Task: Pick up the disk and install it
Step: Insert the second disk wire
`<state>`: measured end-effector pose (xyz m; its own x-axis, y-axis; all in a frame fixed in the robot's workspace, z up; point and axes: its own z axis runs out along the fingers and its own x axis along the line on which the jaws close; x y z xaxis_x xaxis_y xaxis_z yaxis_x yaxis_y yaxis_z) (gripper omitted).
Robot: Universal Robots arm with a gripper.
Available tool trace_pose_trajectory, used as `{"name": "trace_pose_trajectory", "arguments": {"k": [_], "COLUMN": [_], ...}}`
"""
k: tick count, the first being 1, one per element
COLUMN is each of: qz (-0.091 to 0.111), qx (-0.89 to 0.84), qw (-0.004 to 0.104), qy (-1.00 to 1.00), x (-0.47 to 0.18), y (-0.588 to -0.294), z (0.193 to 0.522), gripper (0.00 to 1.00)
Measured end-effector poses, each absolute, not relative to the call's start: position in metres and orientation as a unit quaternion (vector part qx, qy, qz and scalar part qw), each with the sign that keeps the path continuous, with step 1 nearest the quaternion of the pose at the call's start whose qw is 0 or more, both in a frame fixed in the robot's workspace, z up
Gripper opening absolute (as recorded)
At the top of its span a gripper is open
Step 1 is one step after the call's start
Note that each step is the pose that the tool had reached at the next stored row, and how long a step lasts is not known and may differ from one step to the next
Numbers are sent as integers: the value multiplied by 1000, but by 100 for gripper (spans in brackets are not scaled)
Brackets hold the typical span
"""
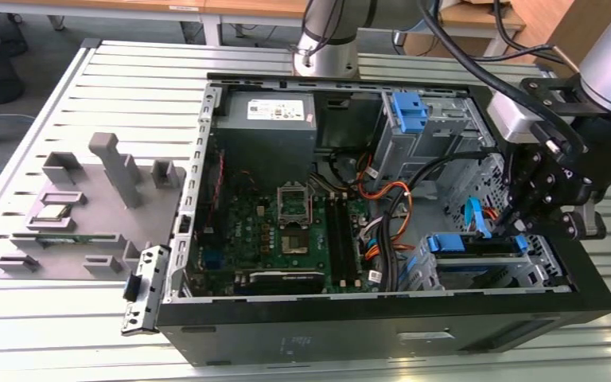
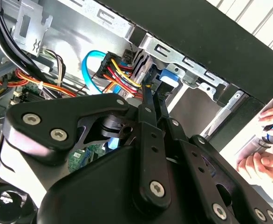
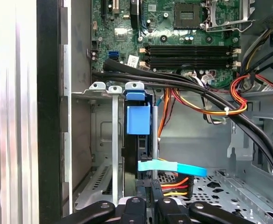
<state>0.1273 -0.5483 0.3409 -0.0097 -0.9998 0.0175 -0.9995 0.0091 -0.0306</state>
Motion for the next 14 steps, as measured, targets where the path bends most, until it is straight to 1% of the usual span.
{"name": "trace_pose_trajectory", "arguments": {"k": [14], "qz": [-17], "qx": [-711], "qw": [5], "qy": [703], "x": [126], "y": [-549], "z": [338], "gripper": [16]}}
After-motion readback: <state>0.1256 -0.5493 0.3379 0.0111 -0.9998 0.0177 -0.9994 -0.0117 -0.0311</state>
